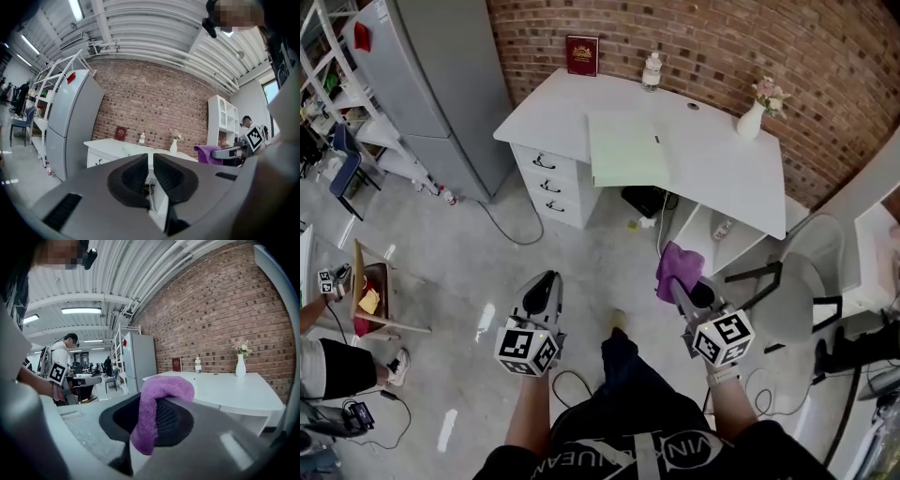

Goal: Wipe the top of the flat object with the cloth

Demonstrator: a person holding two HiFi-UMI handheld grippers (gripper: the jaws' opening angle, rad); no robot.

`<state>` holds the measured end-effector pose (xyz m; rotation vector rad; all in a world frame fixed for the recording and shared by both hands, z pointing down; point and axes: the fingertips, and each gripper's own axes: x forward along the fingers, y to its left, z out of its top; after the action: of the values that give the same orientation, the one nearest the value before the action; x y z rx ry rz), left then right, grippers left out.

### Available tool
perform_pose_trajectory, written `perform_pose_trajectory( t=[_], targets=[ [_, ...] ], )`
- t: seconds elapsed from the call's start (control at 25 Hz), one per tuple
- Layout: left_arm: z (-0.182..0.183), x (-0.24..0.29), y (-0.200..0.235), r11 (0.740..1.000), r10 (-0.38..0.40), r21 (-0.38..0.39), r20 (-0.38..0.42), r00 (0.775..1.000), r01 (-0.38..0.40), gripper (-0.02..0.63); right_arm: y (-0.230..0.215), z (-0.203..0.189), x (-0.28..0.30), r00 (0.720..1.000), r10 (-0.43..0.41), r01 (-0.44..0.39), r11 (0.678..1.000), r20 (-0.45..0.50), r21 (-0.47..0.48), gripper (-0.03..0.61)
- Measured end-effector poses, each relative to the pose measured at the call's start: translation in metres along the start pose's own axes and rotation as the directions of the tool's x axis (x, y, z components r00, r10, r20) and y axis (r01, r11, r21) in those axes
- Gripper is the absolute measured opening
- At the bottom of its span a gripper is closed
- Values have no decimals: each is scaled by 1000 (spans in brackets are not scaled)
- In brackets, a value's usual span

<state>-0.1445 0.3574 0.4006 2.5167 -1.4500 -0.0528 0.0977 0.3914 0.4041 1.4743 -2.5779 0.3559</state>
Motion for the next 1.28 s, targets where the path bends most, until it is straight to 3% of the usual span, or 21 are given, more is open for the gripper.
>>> perform_pose_trajectory(
  t=[0.64,0.88,1.28],
  targets=[
    [33,174,67,999,45,18,-24,999,-44,34,-112,55,166,995,98,-98,995,-24,-4,61],
    [44,226,72,999,42,28,-19,999,-41,34,-145,67,198,992,127,-127,992,-24,-2,61],
    [23,270,95,999,41,6,-79,996,-41,34,-174,65,233,988,133,-132,991,-75,15,61]
  ],
)
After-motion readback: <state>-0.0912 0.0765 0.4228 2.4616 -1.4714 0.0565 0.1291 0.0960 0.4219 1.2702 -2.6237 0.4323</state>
